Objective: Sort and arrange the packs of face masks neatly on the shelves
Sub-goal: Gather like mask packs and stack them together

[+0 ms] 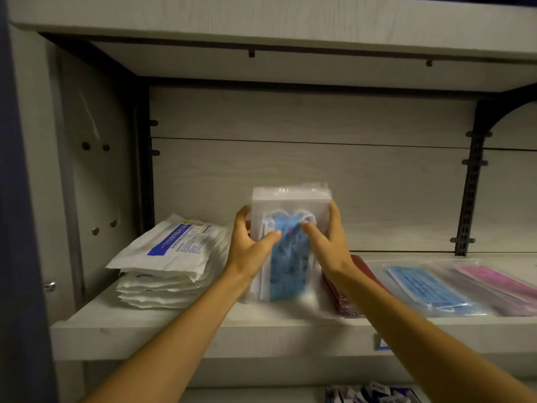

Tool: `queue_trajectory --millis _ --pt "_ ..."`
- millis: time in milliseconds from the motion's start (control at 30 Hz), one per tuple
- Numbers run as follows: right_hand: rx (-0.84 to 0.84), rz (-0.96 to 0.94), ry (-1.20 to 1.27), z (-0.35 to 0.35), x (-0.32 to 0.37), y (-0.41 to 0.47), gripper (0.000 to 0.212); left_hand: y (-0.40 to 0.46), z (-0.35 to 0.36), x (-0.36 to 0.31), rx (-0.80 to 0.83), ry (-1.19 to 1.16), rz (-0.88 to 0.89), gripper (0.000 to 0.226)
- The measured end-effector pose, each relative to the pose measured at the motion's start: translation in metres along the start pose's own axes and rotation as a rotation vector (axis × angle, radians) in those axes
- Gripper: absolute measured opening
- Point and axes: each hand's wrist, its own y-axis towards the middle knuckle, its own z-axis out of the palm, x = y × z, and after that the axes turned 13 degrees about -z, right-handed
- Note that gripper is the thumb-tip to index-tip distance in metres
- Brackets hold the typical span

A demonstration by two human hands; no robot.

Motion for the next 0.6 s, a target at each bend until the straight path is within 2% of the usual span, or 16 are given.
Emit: queue_trajectory --millis 200,267,367,467,600 --pt "-0.044 -0.043 -0.017 -0.001 -0.001 0.003 0.056 0.002 0.005 -0.006 -0.022 0.036 0.008 0.042" --pt "-0.047 -0.056 -0.022 -0.001 0.000 0.003 0.055 0.000 0.007 -0.011 0.005 0.014 -0.013 0.050" --pt "-0.001 0.014 -0.028 -0.003 -0.005 0.001 0.065 -0.007 0.009 -0.009 0.001 0.000 -0.028 0.062" --pt "0.020 0.163 -0.065 -0.005 -0.011 -0.004 0.068 -0.010 0.012 0.007 -0.073 0.022 -0.058 0.053" --pt "0.028 0.220 -0.128 -0.003 -0.010 -0.006 0.055 -0.012 0.014 0.010 -0.098 0.066 -0.077 0.026"
